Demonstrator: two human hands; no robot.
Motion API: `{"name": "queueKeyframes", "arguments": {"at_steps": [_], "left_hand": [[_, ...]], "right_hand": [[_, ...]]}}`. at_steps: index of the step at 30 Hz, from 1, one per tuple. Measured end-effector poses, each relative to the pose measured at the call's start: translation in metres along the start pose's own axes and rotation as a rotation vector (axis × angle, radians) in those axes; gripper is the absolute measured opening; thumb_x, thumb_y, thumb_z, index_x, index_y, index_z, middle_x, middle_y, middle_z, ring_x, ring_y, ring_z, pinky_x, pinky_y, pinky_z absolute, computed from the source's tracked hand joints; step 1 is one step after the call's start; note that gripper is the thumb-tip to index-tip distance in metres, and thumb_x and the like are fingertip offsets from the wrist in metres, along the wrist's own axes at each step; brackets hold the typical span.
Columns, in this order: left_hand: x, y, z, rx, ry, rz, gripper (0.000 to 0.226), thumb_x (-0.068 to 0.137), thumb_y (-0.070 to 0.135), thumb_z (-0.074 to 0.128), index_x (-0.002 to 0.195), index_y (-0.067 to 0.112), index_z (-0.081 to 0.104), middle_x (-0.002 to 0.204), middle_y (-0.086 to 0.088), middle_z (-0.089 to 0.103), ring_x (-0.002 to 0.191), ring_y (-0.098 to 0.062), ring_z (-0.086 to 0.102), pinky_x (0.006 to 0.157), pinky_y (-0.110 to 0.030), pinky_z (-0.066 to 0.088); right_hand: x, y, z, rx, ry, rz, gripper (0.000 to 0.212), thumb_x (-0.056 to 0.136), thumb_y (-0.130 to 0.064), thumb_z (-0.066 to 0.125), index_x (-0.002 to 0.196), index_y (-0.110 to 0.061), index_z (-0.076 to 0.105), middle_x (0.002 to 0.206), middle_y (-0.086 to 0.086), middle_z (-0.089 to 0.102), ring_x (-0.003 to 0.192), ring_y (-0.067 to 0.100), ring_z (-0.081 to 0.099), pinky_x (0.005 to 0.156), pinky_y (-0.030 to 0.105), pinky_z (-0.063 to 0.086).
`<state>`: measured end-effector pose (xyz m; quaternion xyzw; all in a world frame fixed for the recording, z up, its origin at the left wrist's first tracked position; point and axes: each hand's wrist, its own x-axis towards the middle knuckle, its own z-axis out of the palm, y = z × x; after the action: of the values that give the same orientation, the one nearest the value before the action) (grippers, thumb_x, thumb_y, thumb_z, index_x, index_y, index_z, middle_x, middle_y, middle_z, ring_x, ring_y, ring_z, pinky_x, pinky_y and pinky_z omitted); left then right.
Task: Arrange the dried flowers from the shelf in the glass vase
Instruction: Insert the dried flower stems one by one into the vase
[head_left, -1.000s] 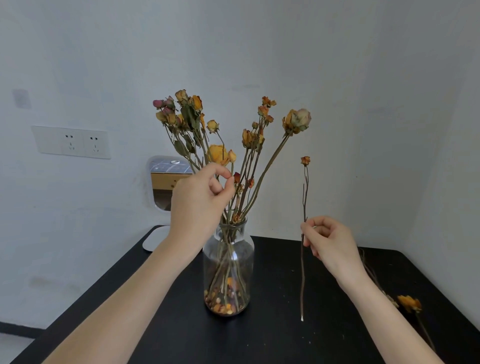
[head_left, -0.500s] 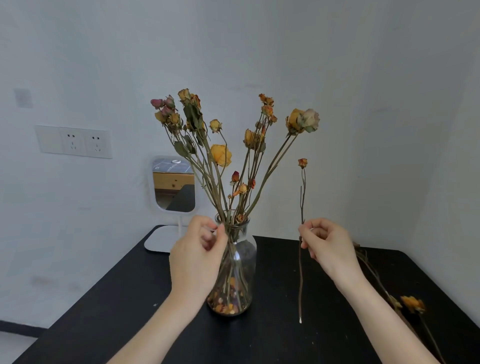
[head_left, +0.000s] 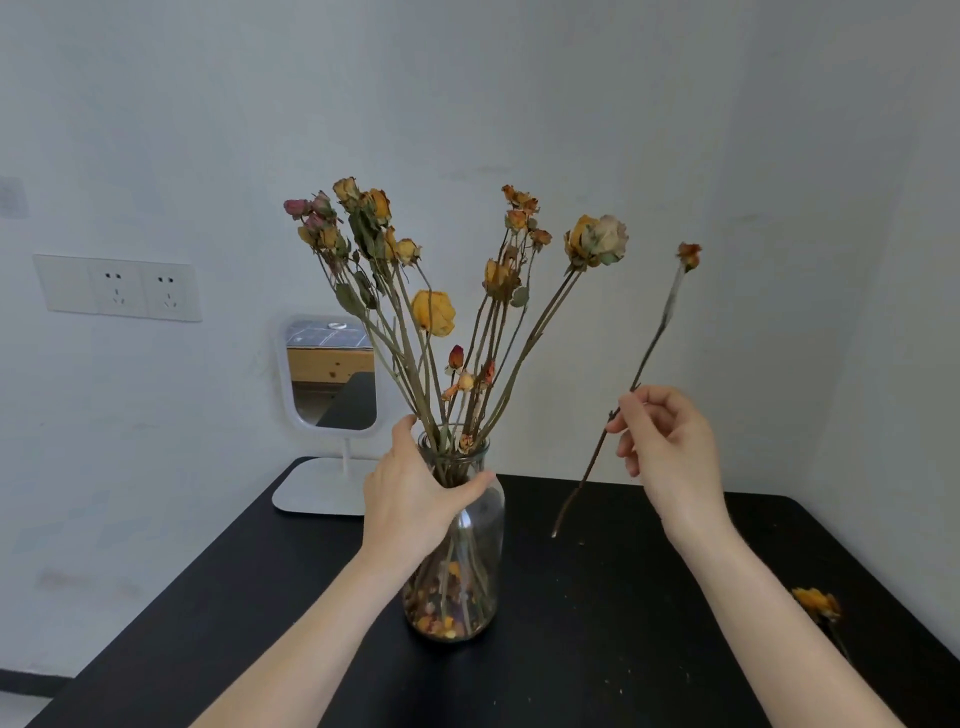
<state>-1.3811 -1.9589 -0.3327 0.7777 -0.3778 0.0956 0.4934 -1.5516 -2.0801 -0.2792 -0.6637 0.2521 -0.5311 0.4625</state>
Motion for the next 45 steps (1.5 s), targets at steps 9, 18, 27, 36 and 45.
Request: {"name": "queueKeyframes", "arguments": {"at_steps": [9,18,27,36,45], "left_hand": [[0.008,-0.013,-0.011,-0.335,-0.299,-0.075,0.077,0.07,0.024,0.078,0.131,0.028,0.032,0.11,0.022,0.052,0.115,-0.005,0.048,0.087,-0.016,0.034],[0.002,-0.014,-0.01,-0.297,-0.146,-0.088,0.094,0.059,0.038,0.084,0.136,0.027,0.032,0.123,0.016,0.052,0.112,-0.004,0.049,0.093,-0.026,0.039],[0.003,-0.018,-0.01,-0.35,-0.257,-0.068,0.066,0.069,0.027,0.077,0.118,0.039,0.035,0.106,0.032,0.049,0.103,0.005,0.047,0.083,-0.013,0.032],[-0.002,-0.019,-0.01,-0.313,-0.116,-0.036,0.082,0.06,0.036,0.083,0.126,0.036,0.034,0.101,0.037,0.047,0.091,0.019,0.046,0.079,-0.006,0.033],[-0.001,-0.019,-0.008,-0.339,-0.155,-0.05,0.081,0.061,0.036,0.083,0.126,0.035,0.034,0.109,0.03,0.044,0.101,0.008,0.042,0.09,-0.018,0.032]], "right_hand": [[0.003,-0.024,-0.002,0.176,0.038,-0.11,0.01,0.095,-0.018,0.048,0.089,-0.022,0.054,0.07,-0.004,0.062,0.053,0.004,0.054,0.042,0.016,0.043],[-0.003,-0.046,0.005,0.258,-0.033,-0.225,0.013,0.097,-0.011,0.044,0.087,-0.015,0.051,0.067,0.0,0.06,0.054,0.008,0.052,0.039,0.019,0.041],[-0.005,-0.045,0.009,0.22,-0.074,-0.232,0.015,0.097,-0.011,0.042,0.087,-0.019,0.049,0.069,0.001,0.058,0.057,0.01,0.051,0.04,0.019,0.041],[-0.005,-0.047,0.017,0.212,-0.122,-0.233,0.012,0.097,-0.011,0.042,0.089,-0.016,0.05,0.068,-0.002,0.059,0.057,0.009,0.053,0.04,0.019,0.043],[-0.006,-0.048,0.021,0.188,-0.169,-0.242,0.012,0.097,-0.011,0.044,0.087,-0.016,0.05,0.07,0.002,0.058,0.056,0.011,0.051,0.039,0.02,0.041]]}}
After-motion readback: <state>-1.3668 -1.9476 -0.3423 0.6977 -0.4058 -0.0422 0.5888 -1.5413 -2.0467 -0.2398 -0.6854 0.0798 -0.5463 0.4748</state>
